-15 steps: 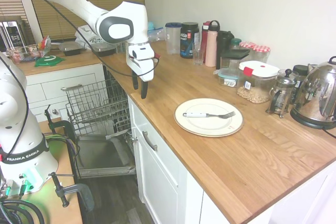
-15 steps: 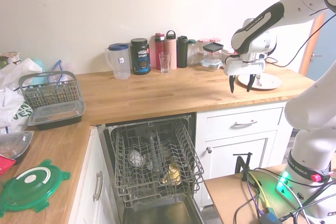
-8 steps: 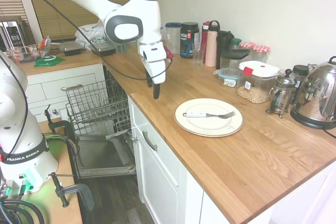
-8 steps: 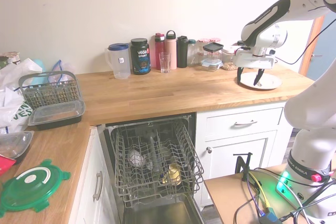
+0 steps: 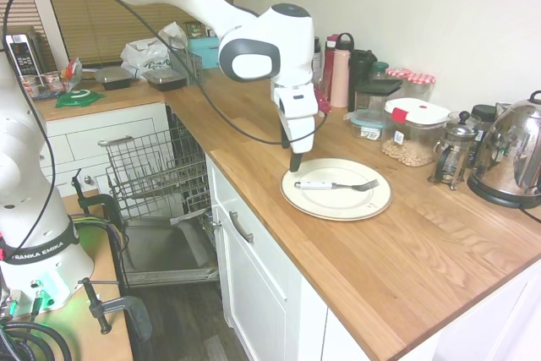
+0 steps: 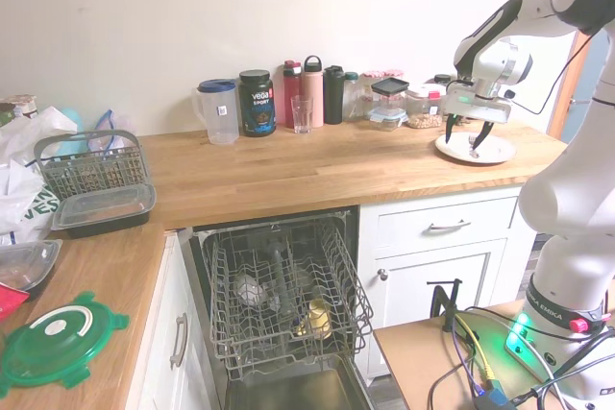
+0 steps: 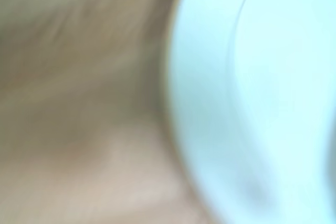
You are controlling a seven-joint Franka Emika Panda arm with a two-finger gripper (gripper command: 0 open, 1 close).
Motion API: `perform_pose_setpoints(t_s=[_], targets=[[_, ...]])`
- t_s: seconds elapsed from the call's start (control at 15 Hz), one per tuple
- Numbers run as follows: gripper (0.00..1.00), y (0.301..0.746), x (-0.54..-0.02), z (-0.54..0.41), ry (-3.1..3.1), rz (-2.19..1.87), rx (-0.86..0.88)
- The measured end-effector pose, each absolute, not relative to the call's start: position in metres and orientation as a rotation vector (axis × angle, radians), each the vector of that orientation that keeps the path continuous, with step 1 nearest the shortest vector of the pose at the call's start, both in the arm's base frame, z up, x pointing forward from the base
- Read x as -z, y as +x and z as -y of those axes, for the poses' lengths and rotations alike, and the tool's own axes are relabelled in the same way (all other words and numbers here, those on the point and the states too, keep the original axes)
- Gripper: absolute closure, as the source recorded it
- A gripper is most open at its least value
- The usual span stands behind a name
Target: Put the fork in the dishwasher
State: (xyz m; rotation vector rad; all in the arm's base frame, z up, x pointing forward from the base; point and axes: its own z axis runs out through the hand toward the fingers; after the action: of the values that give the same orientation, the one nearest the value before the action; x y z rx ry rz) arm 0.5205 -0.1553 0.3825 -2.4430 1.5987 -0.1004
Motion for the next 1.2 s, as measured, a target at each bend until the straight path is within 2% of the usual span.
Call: perform_pose_setpoints(t_s=[0.47,0.53,0.8,1.2], targets=[[0.00,0.555,-0.360,0.207,-2.319,-1.783,0.129],[1.00,0.557,-0.354,0.207,-2.317,-1.801,0.133],[1.00,0.561,-0.352,0.211,-2.278,-1.867,0.195],[1.00,0.562,-0.352,0.209,-2.289,-1.883,0.201]])
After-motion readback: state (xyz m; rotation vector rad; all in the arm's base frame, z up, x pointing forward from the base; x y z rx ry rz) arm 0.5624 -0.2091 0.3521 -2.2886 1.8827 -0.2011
